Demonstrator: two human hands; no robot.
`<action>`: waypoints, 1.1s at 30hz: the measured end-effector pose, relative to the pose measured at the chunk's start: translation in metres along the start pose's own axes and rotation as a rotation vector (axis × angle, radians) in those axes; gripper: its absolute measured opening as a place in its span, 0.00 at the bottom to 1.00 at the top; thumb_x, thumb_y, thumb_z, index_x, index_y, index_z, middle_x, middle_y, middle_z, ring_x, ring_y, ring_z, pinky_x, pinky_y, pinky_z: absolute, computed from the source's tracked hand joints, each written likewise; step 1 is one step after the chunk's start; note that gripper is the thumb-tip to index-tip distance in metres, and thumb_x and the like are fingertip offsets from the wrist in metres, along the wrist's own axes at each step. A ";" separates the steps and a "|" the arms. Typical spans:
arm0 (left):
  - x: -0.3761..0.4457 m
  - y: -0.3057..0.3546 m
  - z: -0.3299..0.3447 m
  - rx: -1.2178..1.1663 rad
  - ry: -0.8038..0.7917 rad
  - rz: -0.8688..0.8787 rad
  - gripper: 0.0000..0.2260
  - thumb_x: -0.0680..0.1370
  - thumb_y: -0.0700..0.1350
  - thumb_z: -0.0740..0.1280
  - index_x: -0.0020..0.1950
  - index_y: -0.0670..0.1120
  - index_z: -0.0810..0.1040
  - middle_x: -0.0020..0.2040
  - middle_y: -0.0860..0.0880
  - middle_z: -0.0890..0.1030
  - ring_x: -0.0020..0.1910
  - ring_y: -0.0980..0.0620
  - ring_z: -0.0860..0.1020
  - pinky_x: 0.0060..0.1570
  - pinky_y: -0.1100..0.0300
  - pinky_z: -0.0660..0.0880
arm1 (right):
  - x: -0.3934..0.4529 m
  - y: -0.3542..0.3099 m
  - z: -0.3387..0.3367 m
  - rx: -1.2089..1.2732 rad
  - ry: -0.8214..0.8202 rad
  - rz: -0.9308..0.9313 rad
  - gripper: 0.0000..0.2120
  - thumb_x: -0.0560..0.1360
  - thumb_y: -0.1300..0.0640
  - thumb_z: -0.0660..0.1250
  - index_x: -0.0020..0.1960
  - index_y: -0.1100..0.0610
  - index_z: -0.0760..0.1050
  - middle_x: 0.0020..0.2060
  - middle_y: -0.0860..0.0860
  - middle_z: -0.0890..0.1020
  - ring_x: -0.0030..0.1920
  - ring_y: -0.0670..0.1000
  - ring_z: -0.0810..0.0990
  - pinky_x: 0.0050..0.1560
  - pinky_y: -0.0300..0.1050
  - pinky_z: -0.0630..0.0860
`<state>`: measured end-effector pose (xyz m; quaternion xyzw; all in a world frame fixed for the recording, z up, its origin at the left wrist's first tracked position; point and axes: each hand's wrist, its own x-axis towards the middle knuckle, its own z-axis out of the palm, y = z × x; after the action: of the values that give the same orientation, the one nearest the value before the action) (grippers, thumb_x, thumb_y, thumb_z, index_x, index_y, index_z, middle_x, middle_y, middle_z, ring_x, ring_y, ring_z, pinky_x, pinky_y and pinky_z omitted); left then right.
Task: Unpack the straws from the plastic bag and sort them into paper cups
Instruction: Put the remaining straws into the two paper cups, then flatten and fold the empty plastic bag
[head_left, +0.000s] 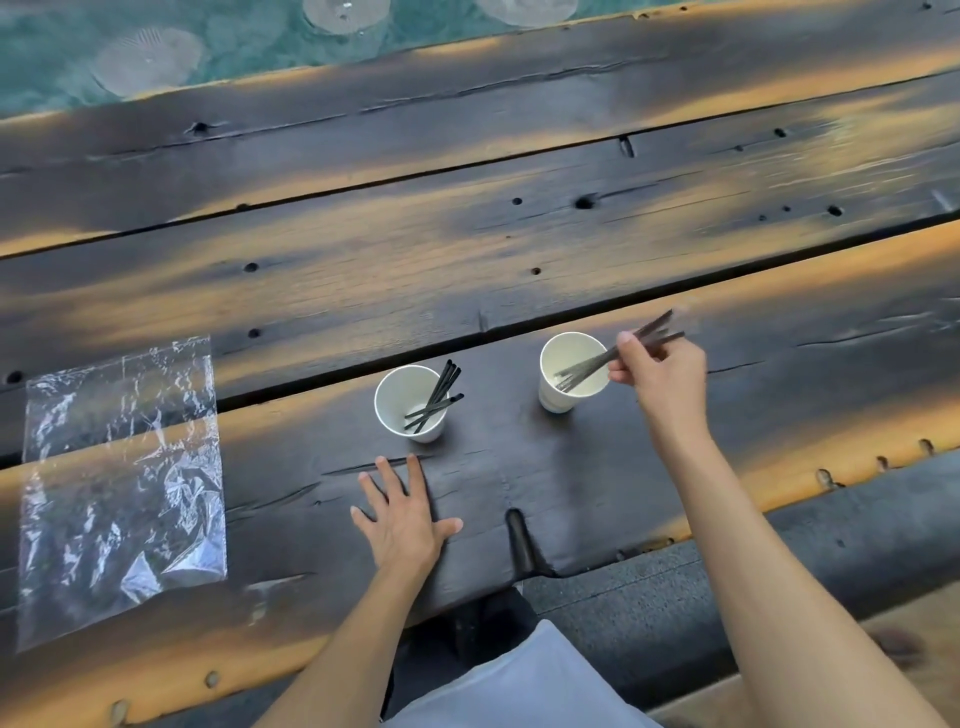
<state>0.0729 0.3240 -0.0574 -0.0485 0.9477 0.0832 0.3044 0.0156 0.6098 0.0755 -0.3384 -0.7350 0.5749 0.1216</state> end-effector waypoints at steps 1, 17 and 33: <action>0.000 0.000 0.000 -0.002 0.001 0.004 0.50 0.72 0.64 0.70 0.81 0.51 0.40 0.81 0.40 0.37 0.78 0.34 0.37 0.73 0.31 0.48 | 0.003 0.006 0.002 -0.039 -0.050 0.020 0.08 0.76 0.57 0.69 0.42 0.61 0.80 0.32 0.56 0.83 0.33 0.54 0.83 0.50 0.60 0.83; -0.004 -0.019 -0.016 -0.142 0.035 0.029 0.41 0.75 0.61 0.68 0.81 0.54 0.50 0.82 0.48 0.46 0.81 0.44 0.45 0.76 0.43 0.55 | -0.020 -0.049 0.018 -0.065 -0.138 -0.257 0.16 0.79 0.62 0.61 0.65 0.53 0.74 0.63 0.56 0.74 0.39 0.55 0.85 0.43 0.46 0.82; -0.037 -0.286 -0.043 -0.307 0.365 -0.456 0.24 0.80 0.50 0.63 0.76 0.48 0.65 0.77 0.40 0.64 0.76 0.39 0.61 0.68 0.40 0.64 | -0.222 0.018 0.295 -0.474 -1.096 0.103 0.09 0.80 0.62 0.61 0.57 0.60 0.77 0.40 0.54 0.80 0.38 0.51 0.77 0.38 0.39 0.73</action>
<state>0.1194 0.0373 -0.0382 -0.3189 0.9277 0.1446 0.1294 0.0186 0.2453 0.0144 -0.0458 -0.7813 0.4914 -0.3820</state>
